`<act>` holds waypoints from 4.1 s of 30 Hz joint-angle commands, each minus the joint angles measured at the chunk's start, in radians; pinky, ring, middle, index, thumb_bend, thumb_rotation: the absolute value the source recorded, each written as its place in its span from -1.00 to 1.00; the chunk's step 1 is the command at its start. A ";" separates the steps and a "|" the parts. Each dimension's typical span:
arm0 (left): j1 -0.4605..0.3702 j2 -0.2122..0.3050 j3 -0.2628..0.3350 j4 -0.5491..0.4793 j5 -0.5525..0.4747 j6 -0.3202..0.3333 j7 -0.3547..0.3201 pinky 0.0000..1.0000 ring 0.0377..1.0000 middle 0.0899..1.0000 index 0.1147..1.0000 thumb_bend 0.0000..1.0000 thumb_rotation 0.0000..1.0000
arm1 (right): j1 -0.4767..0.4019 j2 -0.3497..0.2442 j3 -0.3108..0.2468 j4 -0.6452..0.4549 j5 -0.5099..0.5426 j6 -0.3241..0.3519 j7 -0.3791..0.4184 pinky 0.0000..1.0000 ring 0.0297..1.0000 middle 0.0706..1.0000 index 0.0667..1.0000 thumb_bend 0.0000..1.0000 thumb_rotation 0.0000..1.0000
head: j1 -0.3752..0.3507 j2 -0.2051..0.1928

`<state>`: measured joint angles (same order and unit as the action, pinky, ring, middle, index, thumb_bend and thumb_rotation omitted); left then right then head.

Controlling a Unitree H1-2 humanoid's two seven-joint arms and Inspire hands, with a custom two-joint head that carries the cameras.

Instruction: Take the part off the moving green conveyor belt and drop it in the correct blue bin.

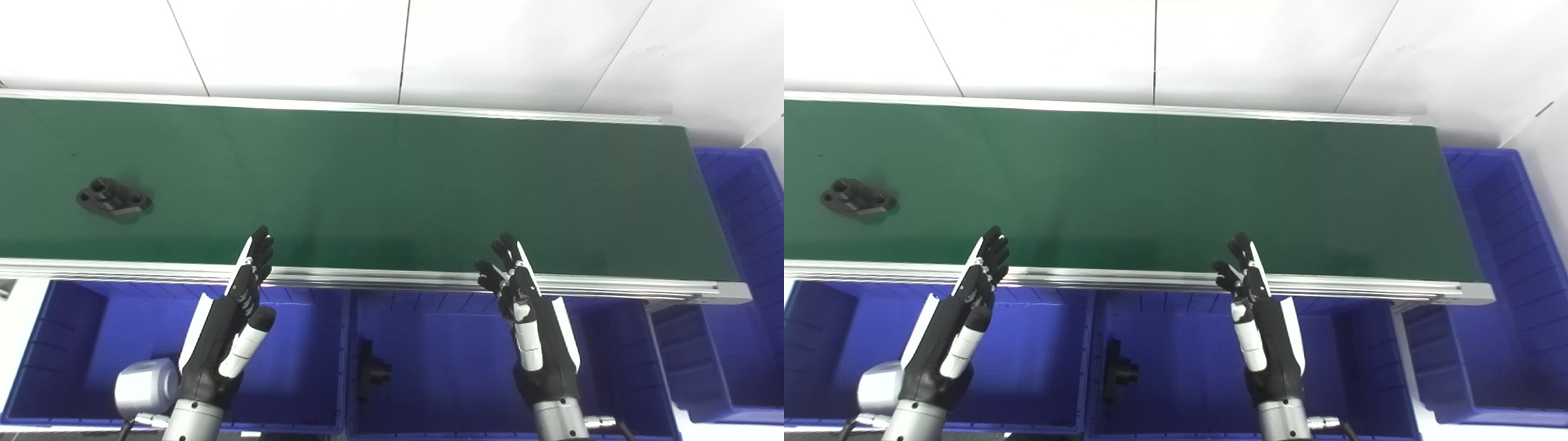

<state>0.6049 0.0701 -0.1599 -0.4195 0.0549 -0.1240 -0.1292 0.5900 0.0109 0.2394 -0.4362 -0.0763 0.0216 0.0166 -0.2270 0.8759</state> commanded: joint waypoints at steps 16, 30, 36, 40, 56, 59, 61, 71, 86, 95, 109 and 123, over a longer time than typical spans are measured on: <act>0.014 -0.001 -0.028 0.095 -0.008 -0.128 0.008 1.00 1.00 1.00 1.00 0.57 0.65 | 0.043 -0.026 -0.015 0.096 0.069 -0.156 0.017 0.68 0.78 0.94 0.96 0.85 0.85 | 0.069 -0.150; 0.013 0.003 -0.029 0.154 0.000 -0.166 0.006 1.00 1.00 1.00 1.00 0.60 0.66 | 0.038 -0.033 -0.016 0.179 0.084 -0.235 0.026 0.67 0.78 0.93 0.96 0.79 0.79 | 0.069 -0.257; 0.011 0.004 -0.029 0.157 0.002 -0.168 0.006 1.00 1.00 1.00 1.00 0.61 0.68 | 0.035 -0.033 -0.014 0.188 0.092 -0.247 0.029 0.68 0.76 0.93 0.95 0.82 0.77 | 0.068 -0.260; 0.010 0.001 -0.028 0.159 0.002 -0.171 0.009 1.00 1.00 1.00 1.00 0.60 0.67 | 0.035 -0.036 -0.014 0.186 0.092 -0.245 0.030 0.68 0.77 0.93 0.95 0.79 0.77 | 0.071 -0.256; 0.003 -0.055 -0.064 0.197 0.058 -0.185 0.034 0.98 0.99 1.00 1.00 0.65 0.63 | 0.019 -0.070 -0.063 0.224 0.138 -0.266 0.050 0.78 0.81 0.97 0.99 0.90 0.83 | 0.273 -0.287; -0.013 -0.070 -0.069 0.231 0.055 -0.202 0.037 0.90 0.97 1.00 1.00 0.65 0.57 | 0.005 -0.076 -0.078 0.254 0.158 -0.281 0.061 0.81 0.82 0.99 1.00 0.87 0.85 | 0.278 -0.293; -0.028 -0.077 -0.072 0.260 0.054 -0.215 0.040 0.82 0.93 1.00 1.00 0.66 0.55 | -0.010 -0.080 -0.087 0.283 0.167 -0.293 0.068 0.85 0.84 1.00 1.00 0.88 0.86 | 0.276 -0.300; -0.053 -0.098 -0.084 0.290 0.067 -0.231 0.060 0.67 0.90 0.99 1.00 0.55 0.46 | -0.042 -0.091 -0.109 0.313 0.164 -0.293 0.087 0.84 0.84 1.00 1.00 0.93 0.93 | 0.303 -0.295; -0.064 -0.100 -0.095 0.355 0.095 -0.272 0.091 0.52 0.78 0.90 0.96 0.66 0.40 | -0.047 -0.088 -0.133 0.362 0.179 -0.312 0.106 0.98 0.91 1.00 1.00 0.93 0.95 | 0.377 -0.365; -0.050 -0.095 -0.100 0.333 0.086 -0.263 0.090 0.53 0.80 0.91 0.99 0.66 0.40 | -0.036 -0.082 -0.132 0.340 0.177 -0.306 0.105 1.00 0.92 1.00 1.00 0.95 0.95 | 0.354 -0.347; -0.003 -0.070 -0.096 0.201 0.031 -0.221 0.071 0.81 0.93 0.99 1.00 0.63 0.42 | -0.003 -0.077 -0.114 0.250 0.141 -0.312 0.105 0.85 0.83 0.97 1.00 0.78 0.86 | 0.275 -0.251; 0.066 -0.010 -0.089 0.047 -0.013 -0.103 0.052 1.00 1.00 1.00 1.00 0.58 0.54 | -0.117 -0.026 -0.070 -0.007 -0.133 -0.196 0.065 0.74 0.77 0.87 0.99 0.60 0.46 | 0.210 -0.172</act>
<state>0.6525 0.0552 -0.2491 -0.3387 0.0530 -0.2230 -0.0710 0.5033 -0.0290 0.1586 -0.4049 -0.1594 -0.1856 0.0844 -0.0261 0.7026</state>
